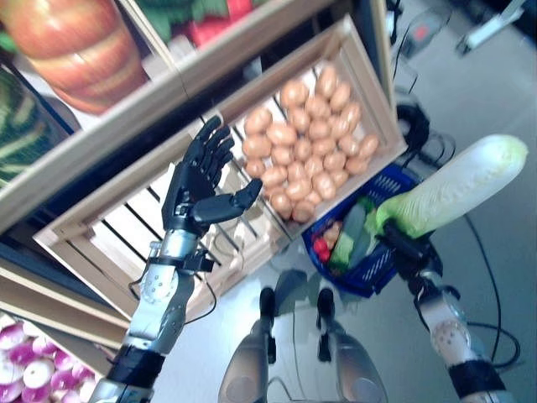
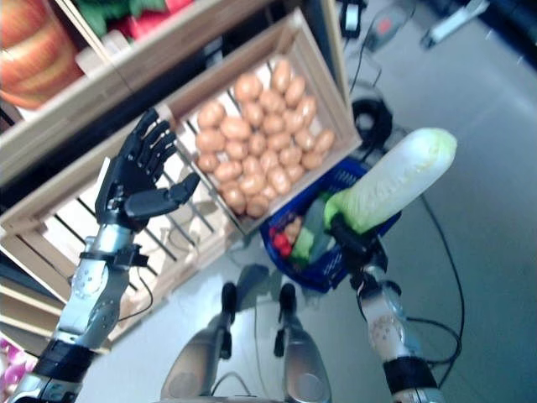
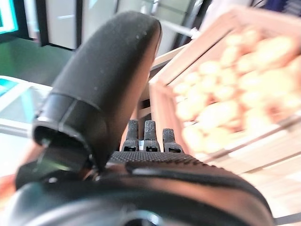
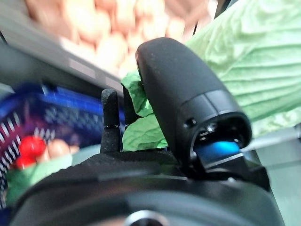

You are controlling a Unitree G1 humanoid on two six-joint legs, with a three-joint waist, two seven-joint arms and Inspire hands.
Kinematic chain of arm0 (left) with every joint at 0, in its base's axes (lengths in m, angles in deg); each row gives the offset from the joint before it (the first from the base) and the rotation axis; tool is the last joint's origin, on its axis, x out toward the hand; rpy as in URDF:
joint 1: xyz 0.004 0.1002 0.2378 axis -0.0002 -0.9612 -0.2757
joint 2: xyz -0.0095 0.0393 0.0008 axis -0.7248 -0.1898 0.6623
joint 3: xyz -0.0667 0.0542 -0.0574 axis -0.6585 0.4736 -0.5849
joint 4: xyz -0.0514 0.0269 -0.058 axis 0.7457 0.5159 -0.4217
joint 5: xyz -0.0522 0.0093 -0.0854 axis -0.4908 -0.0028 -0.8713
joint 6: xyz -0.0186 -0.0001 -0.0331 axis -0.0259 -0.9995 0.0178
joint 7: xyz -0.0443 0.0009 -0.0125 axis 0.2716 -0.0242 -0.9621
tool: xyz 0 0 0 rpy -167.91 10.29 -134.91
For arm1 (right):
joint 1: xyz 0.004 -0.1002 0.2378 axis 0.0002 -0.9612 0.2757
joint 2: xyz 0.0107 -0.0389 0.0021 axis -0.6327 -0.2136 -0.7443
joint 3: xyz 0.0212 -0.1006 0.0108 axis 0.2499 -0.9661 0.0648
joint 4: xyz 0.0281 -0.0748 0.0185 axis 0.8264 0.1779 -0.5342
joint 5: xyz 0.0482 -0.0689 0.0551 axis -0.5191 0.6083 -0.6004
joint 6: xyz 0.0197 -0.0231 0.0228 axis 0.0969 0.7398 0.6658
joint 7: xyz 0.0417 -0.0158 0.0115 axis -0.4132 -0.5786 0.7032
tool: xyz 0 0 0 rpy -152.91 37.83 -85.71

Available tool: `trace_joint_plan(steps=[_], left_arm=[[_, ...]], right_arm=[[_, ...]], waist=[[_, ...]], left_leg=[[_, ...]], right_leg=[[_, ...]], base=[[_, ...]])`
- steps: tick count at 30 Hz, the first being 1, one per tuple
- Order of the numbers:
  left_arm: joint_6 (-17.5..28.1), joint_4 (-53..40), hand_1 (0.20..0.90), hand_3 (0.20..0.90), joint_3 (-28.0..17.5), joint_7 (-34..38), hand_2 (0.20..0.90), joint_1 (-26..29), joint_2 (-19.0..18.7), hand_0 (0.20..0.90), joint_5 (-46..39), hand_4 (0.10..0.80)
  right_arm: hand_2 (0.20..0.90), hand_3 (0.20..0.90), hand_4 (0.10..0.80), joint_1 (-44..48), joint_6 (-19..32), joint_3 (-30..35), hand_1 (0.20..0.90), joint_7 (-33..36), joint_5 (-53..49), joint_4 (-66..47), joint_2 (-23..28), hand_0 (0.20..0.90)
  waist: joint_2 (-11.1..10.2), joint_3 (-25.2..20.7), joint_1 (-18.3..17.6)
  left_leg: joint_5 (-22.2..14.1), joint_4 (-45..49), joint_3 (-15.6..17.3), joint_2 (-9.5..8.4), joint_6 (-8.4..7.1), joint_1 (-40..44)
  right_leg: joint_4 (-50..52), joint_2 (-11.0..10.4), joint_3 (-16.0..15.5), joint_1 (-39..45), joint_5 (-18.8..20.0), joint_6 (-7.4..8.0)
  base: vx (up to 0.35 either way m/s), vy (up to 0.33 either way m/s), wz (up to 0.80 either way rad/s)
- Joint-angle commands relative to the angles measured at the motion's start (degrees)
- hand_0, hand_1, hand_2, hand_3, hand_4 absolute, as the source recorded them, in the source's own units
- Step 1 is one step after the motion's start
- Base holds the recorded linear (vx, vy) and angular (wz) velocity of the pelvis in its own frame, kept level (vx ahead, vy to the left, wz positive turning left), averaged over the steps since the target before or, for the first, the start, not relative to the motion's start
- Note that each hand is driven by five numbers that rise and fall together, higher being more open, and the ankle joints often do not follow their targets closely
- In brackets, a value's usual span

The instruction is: Put vegetables into the basket

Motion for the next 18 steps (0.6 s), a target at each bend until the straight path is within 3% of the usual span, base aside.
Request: trace_joint_plan(steps=[1, 4, 9, 16, 18], left_arm=[[8.1, -4.1, 0.900, 0.900, -0.6, -1.1, 0.900, 5.2, 0.9, 0.900, -2.3, 0.800], [8.2, -3.5, 0.900, 0.900, 2.3, -1.8, 0.900, 8.6, 3.0, 0.900, -2.1, 0.800], [9.2, -2.3, 0.900, 0.900, 6.0, -3.1, 0.900, 14.6, 4.7, 0.900, -2.0, 0.800], [9.9, -2.0, 0.900, 0.900, 8.8, -3.1, 0.900, 20.3, 7.0, 0.900, -2.7, 0.800], [9.8, -1.6, 0.900, 0.900, 9.2, -3.3, 0.900, 21.7, 7.1, 0.900, -2.9, 0.800]], right_arm=[[0.300, 0.300, 0.400, 3.7, 8.3, 3.0, 0.300, 3.5, -3.4, -4.3, 1.2, 0.300], [0.300, 0.300, 0.400, 9.7, 9.4, 2.6, 0.300, 9.1, -4.7, 0.0, 1.7, 0.300], [0.300, 0.300, 0.400, 18.9, 8.8, 1.8, 0.300, 15.2, -9.7, 9.1, 3.0, 0.300], [0.300, 0.300, 0.400, 28.6, 4.7, 0.5, 0.300, 12.8, -19.4, 19.7, 4.0, 0.300], [0.300, 0.300, 0.400, 30.1, 1.3, -0.4, 0.300, 11.1, -22.6, 20.5, 3.6, 0.300]], waist=[[-0.8, -0.8, -0.1], [-1.1, 2.0, 0.2], [-1.5, 3.6, 1.1], [-1.0, 3.6, 2.1], [-1.0, 3.6, 2.2]], left_leg=[[-0.3, 5.6, -1.9, -0.81, -2.75, -7.3], [-1.1, 9.8, -2.6, -1.32, -3.36, -12.9], [-1.2, 12.6, -3.0, -1.91, -2.86, -19.7], [-0.8, 14.1, -4.4, -3.37, -2.44, -25.5], [-0.8, 14.6, -4.7, -3.78, -2.46, -26.8]], right_leg=[[5.7, -1.2, -1.5, -3.4, -0.2, 0.77], [8.3, -1.6, -2.0, -8.1, -0.3, 0.49], [11.1, -2.3, -1.9, -15.7, 0.2, 0.15], [12.8, -2.3, -1.8, -21.9, 1.1, 0.08], [13.1, -2.3, -1.8, -23.2, 1.3, -0.04]], base=[[-0.150, -0.091, 0.04], [-0.127, -0.096, 0.11], [-0.083, -0.077, 0.11], [-0.018, -0.040, 0.09], [-0.009, -0.048, 0.03]])
